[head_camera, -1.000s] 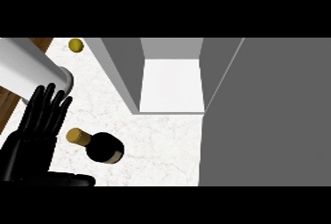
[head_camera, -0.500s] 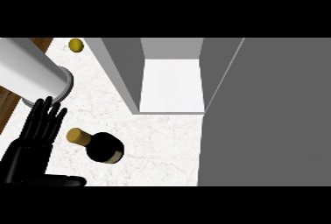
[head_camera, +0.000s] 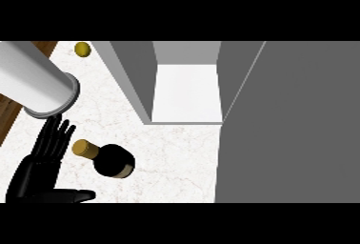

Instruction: Pick up the wine, place it into the cabinet and close the cabinet

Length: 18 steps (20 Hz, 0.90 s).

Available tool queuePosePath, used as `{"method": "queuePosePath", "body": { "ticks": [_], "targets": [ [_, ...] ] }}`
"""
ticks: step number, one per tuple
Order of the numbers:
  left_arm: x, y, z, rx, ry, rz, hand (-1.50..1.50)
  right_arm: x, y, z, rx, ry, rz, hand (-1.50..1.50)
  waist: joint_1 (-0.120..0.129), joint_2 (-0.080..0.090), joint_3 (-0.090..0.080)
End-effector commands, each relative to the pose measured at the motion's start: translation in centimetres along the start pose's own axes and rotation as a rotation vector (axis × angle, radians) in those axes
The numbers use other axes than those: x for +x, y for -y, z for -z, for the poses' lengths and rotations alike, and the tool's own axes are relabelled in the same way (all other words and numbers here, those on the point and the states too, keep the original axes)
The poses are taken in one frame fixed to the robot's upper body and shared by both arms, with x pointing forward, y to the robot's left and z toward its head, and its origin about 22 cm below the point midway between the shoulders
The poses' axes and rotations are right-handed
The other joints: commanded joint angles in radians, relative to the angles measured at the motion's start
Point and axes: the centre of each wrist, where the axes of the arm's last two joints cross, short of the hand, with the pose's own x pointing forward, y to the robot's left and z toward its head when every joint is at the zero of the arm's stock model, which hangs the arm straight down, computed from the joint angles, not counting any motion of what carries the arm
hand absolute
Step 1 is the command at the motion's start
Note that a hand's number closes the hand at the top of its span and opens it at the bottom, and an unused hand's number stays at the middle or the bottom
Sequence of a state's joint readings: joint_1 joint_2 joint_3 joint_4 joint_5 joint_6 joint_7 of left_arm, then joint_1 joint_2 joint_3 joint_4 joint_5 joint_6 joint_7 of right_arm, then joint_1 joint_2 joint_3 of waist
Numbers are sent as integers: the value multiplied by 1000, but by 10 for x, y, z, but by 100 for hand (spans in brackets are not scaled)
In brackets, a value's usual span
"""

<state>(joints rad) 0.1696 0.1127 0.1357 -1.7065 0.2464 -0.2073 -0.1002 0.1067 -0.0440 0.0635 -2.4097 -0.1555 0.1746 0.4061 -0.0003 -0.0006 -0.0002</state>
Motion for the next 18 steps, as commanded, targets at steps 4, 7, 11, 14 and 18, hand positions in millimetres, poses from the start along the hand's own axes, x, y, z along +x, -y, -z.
{"method": "queuePosePath", "body": {
  "ticks": [4,7,11,14,18],
  "targets": [
    [-43,-11,7,-11,-45,2,-150,8,4,15,11,5,-17,-150,0,1,0],
    [-36,-3,7,5,-31,18,-150,13,-9,-9,18,15,8,-150,-1,0,0],
    [-68,-25,3,-23,-48,4,-150,11,-11,-2,5,12,11,-150,-3,1,0],
    [-77,-37,11,-25,-65,-25,-150,4,-1,0,21,1,-3,-150,-3,1,0],
    [-81,-32,16,-25,-92,-9,-150,9,-7,-7,16,7,-4,-150,-3,0,0]
  ]
}}
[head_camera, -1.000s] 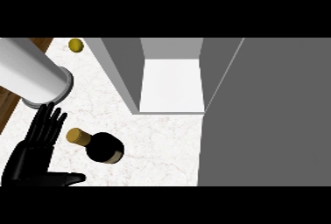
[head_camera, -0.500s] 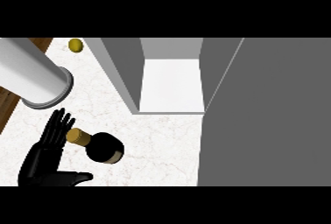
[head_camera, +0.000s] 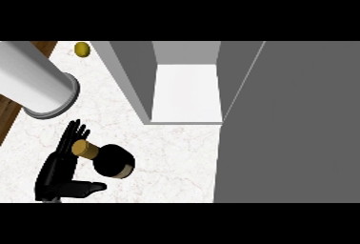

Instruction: Pick up the wine, place it into the cabinet and close the cabinet

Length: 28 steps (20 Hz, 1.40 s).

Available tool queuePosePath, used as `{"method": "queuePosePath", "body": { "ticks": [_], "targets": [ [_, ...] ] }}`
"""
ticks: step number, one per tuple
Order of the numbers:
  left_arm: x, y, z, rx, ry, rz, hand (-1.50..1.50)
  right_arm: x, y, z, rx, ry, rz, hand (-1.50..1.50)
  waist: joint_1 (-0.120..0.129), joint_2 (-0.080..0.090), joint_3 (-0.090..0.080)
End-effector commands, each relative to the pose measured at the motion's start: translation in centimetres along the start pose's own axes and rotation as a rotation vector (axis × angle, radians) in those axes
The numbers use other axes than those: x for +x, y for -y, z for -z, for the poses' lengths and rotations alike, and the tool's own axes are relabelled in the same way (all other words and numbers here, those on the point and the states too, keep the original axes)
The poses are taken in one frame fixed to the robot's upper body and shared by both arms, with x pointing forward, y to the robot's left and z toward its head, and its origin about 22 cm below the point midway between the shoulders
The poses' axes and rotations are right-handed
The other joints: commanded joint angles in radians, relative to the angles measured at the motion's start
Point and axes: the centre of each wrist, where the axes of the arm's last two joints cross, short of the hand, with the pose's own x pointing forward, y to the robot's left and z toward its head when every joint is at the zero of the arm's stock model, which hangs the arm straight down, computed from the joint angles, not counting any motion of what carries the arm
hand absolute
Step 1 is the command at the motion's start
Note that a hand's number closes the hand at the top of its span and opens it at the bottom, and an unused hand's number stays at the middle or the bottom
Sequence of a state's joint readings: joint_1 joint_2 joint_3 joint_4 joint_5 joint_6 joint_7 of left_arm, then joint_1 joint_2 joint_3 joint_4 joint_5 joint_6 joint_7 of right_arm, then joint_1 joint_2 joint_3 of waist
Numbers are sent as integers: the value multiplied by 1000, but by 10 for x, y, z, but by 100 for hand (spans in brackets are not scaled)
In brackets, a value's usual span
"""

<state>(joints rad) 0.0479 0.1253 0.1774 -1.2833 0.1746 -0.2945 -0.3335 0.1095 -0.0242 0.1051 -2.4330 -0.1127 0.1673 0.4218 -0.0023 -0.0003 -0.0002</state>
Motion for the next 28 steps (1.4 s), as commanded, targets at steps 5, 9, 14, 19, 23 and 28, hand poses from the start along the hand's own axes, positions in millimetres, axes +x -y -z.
{"method": "queuePosePath", "body": {
  "ticks": [5,9,14,19,23,28],
  "targets": [
    [-20,11,10,-10,-46,-1,-150,-1,17,1,-10,16,11,-150,0,0,0],
    [-52,11,2,-22,-32,-3,-150,6,8,1,-5,9,-9,-150,0,1,0],
    [-69,6,2,-13,-47,-21,-150,5,-3,-4,-7,-5,-14,-150,-1,0,0],
    [-79,7,21,-4,-52,-68,-150,3,21,-4,-8,5,-12,-150,-7,2,0],
    [-94,19,-6,-14,-48,-156,-150,7,14,-8,-24,12,-24,-150,-2,0,0],
    [-91,11,7,-29,-18,-165,-150,-12,21,-24,-15,-12,-30,-150,-5,0,0]
  ]
}}
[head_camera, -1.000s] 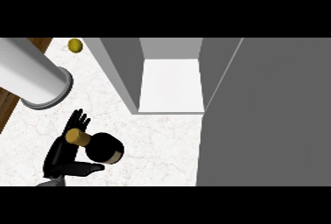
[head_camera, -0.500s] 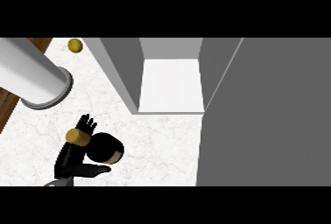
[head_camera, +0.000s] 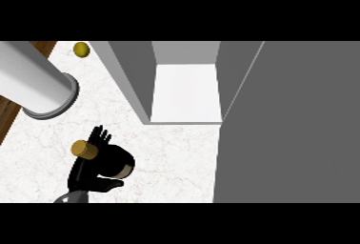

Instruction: Pick up the wine, place it into the cabinet and close the cabinet

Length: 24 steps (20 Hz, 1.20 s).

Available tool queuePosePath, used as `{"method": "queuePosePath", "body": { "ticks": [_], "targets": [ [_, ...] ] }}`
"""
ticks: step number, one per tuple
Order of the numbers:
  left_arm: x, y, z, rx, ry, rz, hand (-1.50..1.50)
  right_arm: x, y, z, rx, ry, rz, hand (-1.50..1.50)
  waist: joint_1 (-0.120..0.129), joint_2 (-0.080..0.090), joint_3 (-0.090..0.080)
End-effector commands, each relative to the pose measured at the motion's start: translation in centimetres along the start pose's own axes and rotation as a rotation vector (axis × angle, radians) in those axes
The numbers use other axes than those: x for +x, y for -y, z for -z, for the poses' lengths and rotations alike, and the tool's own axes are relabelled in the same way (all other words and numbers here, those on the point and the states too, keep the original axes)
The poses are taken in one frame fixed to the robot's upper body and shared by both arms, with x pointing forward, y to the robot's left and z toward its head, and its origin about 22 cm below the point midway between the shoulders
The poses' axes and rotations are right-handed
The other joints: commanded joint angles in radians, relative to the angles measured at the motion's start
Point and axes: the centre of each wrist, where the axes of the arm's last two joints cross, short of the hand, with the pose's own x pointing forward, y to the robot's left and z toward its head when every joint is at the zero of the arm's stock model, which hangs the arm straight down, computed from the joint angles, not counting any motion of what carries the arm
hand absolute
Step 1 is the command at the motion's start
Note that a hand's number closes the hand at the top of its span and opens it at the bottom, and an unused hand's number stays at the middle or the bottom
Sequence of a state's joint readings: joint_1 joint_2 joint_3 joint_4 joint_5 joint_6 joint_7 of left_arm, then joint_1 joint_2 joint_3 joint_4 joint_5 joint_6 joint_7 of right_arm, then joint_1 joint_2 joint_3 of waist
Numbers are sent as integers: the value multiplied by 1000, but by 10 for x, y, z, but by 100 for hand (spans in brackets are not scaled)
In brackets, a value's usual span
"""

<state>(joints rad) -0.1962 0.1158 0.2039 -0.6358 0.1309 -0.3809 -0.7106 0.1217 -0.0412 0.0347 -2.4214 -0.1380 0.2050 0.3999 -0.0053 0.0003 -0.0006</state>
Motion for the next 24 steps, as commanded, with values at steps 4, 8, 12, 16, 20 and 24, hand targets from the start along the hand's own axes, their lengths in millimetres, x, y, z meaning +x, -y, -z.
{"method": "queuePosePath", "body": {
  "ticks": [4,8,12,16,20,24],
  "targets": [
    [-8,1,7,-10,-10,-25,-150,-7,-4,3,20,-11,35,-150,1,0,0],
    [-10,-24,-12,-17,6,-57,150,-4,13,5,11,12,26,-150,-3,2,0],
    [-17,-8,-4,-46,-12,-55,150,-3,0,15,10,0,17,-150,-1,2,-1],
    [-20,-1,-5,-53,-21,-57,150,-11,-2,-11,-14,2,16,-150,-4,0,0],
    [-26,9,-4,-67,8,-24,150,-17,4,25,-1,13,6,-150,1,2,0],
    [-28,-8,-31,-3,43,-19,150,-23,3,11,-8,-17,5,-150,2,1,0]
  ]
}}
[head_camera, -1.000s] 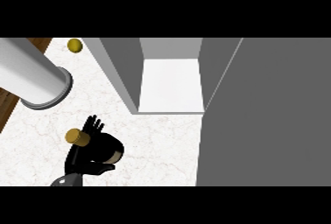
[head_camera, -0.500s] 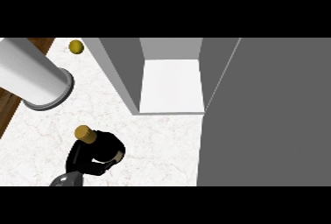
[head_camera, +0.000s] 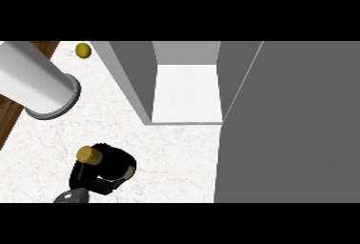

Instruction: Pick up the wine, place it into the cabinet and close the cabinet

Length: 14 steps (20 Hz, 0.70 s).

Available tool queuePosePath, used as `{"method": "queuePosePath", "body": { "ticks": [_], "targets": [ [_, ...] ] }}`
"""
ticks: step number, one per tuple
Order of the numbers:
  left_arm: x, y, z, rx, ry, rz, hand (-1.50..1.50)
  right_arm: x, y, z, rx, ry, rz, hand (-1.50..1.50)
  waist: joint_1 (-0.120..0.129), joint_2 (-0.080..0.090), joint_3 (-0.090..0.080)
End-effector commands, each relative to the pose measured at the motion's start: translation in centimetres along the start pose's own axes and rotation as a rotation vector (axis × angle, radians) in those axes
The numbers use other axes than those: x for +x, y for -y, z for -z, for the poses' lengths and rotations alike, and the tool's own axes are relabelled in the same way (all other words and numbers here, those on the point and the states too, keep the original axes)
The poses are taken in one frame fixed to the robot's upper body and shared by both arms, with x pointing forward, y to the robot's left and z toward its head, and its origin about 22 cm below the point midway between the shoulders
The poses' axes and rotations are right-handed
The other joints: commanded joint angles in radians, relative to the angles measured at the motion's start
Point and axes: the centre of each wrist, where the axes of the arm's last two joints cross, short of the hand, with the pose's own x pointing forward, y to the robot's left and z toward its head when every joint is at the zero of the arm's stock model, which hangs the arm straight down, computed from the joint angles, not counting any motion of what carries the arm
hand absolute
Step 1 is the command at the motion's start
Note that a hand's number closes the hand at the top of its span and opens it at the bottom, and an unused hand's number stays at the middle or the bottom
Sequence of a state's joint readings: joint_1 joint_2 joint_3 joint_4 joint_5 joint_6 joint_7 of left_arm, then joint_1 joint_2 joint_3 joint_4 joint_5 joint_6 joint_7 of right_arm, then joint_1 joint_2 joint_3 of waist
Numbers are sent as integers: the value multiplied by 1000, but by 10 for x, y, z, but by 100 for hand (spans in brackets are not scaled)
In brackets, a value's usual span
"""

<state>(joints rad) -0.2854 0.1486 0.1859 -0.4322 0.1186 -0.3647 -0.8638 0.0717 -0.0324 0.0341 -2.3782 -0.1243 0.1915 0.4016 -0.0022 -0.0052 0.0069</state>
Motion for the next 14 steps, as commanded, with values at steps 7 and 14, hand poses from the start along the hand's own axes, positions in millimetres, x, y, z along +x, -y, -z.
{"method": "queuePosePath", "body": {
  "ticks": [7,14],
  "targets": [
    [-12,-15,-63,57,83,-67,150,-6,6,-8,1,-20,-5,-150,3,4,-7],
    [-1,27,-59,-59,134,-172,150,-4,0,-3,-11,-11,13,-150,13,1,-6]
  ]
}}
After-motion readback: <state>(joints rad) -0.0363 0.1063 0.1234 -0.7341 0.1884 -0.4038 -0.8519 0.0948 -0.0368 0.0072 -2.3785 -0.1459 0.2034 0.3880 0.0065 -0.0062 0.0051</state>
